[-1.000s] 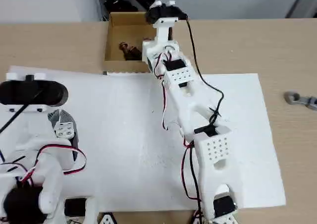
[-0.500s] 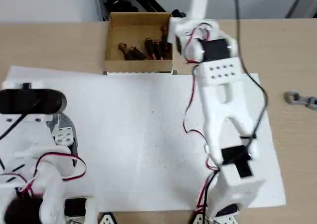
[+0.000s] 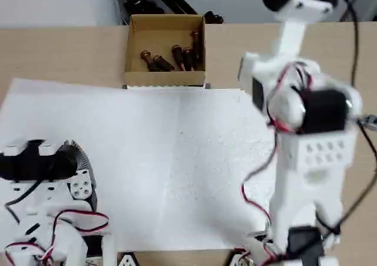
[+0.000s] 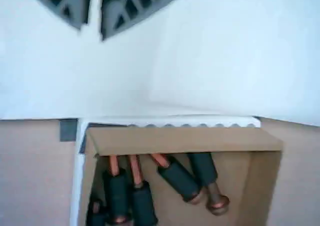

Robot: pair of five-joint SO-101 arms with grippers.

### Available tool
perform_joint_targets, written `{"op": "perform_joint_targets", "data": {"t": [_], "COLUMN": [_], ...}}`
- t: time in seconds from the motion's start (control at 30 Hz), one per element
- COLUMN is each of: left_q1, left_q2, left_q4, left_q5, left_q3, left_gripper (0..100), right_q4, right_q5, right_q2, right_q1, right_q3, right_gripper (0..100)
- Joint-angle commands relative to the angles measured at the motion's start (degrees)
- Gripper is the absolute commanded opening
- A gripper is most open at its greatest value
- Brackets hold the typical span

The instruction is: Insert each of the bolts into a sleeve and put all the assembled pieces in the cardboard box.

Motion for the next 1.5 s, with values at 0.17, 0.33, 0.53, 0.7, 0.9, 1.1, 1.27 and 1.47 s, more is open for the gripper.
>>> {"op": "perform_joint_targets", "data": {"t": [0.17, 0.33, 0.53, 0.7, 0.9, 1.1, 1.27, 1.47], "left_q1": [-0.26, -0.26, -0.26, -0.26, -0.26, -0.26, -0.26, -0.26], "left_q2": [-2.37, -2.46, -2.55, -2.55, -2.55, -2.55, -2.55, -2.55], "left_q4": [-6.51, -9.76, -11.43, -11.43, -11.43, -11.43, -11.43, -11.52], "left_q5": [-0.35, -0.35, -0.35, -0.35, -0.35, -0.35, -0.35, -0.44], "left_q3": [6.20, 8.48, 11.38, 11.47, 11.74, 16.84, 20.70, 27.03], "left_gripper": [1, 1, 1, 1, 1, 1, 1, 1], "right_q4": [-0.22, -6.46, -21.49, -27.56, -30.02, -33.27, -34.51, -34.59], "right_q5": [-0.35, -0.26, -0.09, 1.14, 1.49, 2.11, 12.40, 15.38], "right_q2": [-20.70, -34.51, -53.41, -64.04, -68.62, -69.23, -69.32, -69.32], "right_q1": [0.48, 0.48, 0.48, 0.48, 0.48, 0.57, 0.57, 0.48], "right_q3": [17.58, 37.19, 62.15, 77.36, 85.89, 93.19, 99.52, 105.41], "right_gripper": [1.1, 1.1, 0.3, 0.3, 0.3, 0.3, 0.3, 0.3]}}
